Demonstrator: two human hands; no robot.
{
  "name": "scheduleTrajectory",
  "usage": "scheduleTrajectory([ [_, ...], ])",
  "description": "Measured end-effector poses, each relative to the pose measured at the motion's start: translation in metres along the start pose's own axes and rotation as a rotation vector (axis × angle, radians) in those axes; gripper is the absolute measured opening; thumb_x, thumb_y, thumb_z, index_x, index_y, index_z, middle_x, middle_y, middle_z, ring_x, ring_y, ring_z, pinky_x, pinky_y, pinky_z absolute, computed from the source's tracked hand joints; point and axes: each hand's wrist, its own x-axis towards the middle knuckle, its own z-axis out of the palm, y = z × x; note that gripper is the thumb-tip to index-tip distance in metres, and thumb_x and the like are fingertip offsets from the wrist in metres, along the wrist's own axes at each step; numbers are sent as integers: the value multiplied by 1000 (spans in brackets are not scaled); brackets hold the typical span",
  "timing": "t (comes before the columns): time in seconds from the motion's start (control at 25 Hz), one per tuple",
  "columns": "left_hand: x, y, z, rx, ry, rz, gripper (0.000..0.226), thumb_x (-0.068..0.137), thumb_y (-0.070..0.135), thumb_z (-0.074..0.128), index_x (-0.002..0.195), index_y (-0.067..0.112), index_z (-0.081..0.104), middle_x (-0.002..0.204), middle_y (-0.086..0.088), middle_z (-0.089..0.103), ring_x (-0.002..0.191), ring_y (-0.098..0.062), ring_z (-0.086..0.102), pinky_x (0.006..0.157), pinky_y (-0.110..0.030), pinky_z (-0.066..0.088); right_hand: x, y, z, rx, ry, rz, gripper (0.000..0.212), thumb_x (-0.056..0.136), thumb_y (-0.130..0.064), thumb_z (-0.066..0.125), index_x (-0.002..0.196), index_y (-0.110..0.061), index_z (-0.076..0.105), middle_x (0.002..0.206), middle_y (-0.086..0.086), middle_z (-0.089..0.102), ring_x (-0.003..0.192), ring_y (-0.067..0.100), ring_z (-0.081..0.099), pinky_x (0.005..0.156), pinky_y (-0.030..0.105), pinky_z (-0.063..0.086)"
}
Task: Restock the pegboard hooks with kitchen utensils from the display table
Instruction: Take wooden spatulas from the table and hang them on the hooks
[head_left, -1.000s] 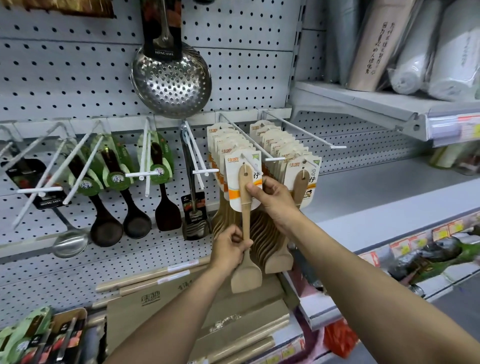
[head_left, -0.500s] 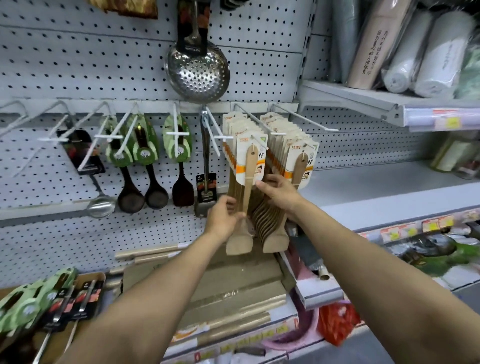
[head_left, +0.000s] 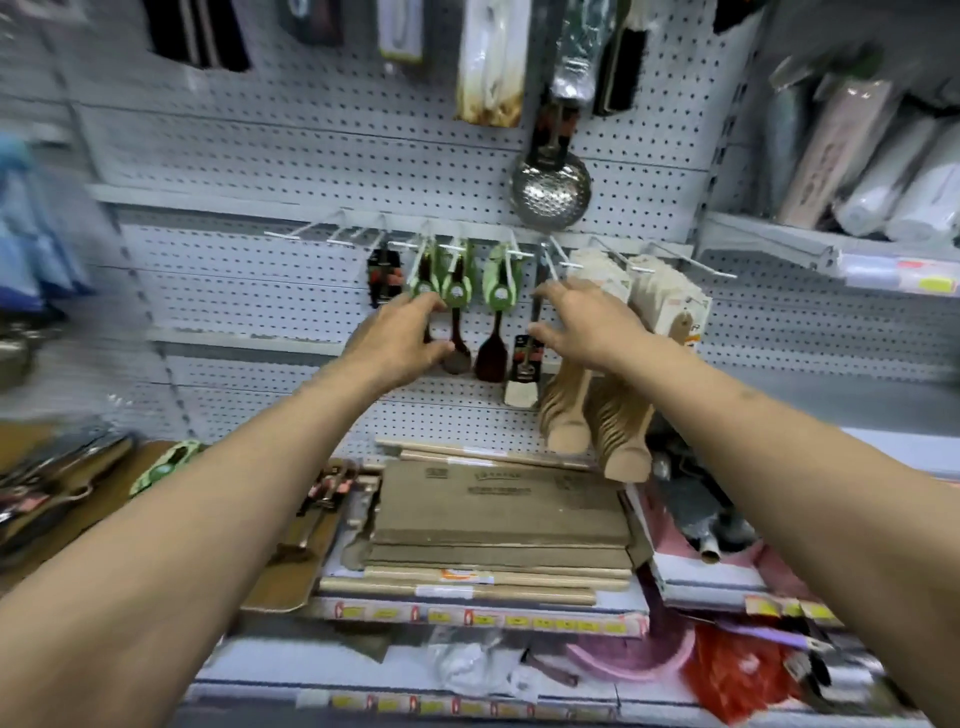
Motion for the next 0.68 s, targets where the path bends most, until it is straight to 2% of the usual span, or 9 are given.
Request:
scheduleTrajectory([
  [0.24,-76,-88,-82,76,107,-92,49,89,43,63,131,26,47,133,-4,51,119,-26,51,95,-42,47,2,-145,-18,49,87,-197,60,95,-52,53,145,-21,42,143,9,49,134,29,43,104,44,44],
  [0.48,-147,-240,-173,110,151,-204,51,84,43,68,128,26,49,129,-7,54,118,-30,53,99,-44,45,35,-329,-10,150,60,-335,55,96,-49,54,143,-25,43,145,6,49,133,28,44,103,44,42],
  [0.68,-206,-376,-262,226,121,-265,52,83,44,69,127,23,50,122,-8,57,113,-30,56,93,-41,48,77,-494,4,247,4,-383,54,94,-49,56,143,-28,42,144,6,49,132,27,45,103,45,44],
])
